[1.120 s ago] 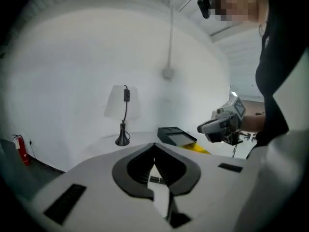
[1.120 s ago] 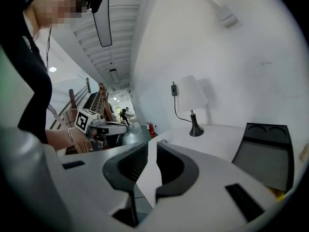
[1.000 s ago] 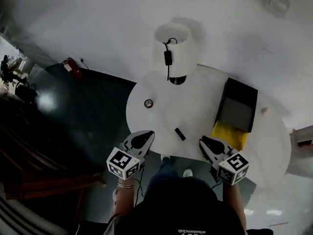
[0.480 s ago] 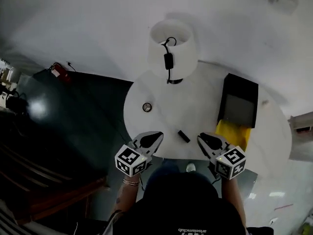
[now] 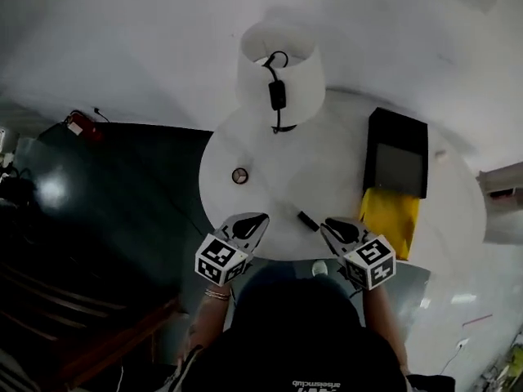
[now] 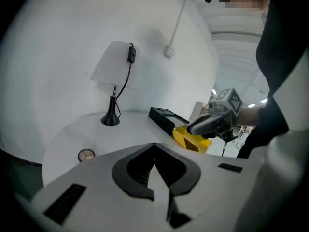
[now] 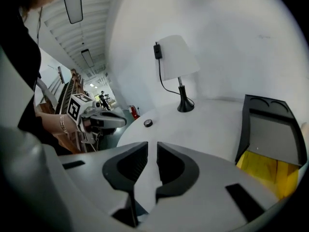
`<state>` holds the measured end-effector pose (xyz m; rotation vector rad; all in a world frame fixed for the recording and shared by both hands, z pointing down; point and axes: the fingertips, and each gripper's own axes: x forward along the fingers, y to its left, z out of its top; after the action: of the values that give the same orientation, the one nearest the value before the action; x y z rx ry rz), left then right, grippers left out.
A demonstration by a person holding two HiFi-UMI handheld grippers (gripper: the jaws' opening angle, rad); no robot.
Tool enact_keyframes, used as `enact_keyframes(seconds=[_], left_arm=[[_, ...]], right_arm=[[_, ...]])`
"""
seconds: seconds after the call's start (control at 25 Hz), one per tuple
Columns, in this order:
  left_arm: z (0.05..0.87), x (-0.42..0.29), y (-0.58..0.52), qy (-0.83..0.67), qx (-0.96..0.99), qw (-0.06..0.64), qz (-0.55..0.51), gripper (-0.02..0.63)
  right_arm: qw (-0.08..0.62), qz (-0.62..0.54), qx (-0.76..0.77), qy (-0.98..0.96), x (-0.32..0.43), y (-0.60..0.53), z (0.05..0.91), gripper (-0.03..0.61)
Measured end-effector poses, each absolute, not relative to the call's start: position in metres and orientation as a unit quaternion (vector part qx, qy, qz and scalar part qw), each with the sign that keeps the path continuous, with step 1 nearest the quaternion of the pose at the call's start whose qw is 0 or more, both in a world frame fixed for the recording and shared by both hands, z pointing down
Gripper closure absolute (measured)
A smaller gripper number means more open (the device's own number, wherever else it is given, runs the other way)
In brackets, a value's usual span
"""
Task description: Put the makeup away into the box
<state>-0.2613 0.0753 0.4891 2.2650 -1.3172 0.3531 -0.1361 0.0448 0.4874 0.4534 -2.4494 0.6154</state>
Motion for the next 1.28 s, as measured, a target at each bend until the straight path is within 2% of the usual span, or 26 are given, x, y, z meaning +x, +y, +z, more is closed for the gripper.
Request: enact_keyframes(seconds=[0.2, 0.6, 1.12, 1.28], left_arm=[[0.499, -0.26, 0.077, -0.461, 0.839, 0.257, 0.129, 0.603], [0.52, -0.265, 0.077, -0.429, 0.851, 0.268, 0.142, 0.604], [0.534, -0.264, 0.072, -0.408, 0.855, 0.295, 0.125, 0.603], [0.532, -0.263, 0.071, -0.4, 0.859, 0.294, 0.126, 0.603]], right_arm=[[0.276, 0.239, 0.191, -0.911, -0.142, 0.046, 0.508, 0.508], [0.341, 0.237, 0.207, -0.886, -0.155, 0.055, 0.553, 0.508], [0.405, 0.2, 0.228, -0.863, -0.158, 0.054, 0.592, 0.477], [0.413, 0.201, 0.233, -0.857, -0.157, 0.051, 0.597, 0.445]])
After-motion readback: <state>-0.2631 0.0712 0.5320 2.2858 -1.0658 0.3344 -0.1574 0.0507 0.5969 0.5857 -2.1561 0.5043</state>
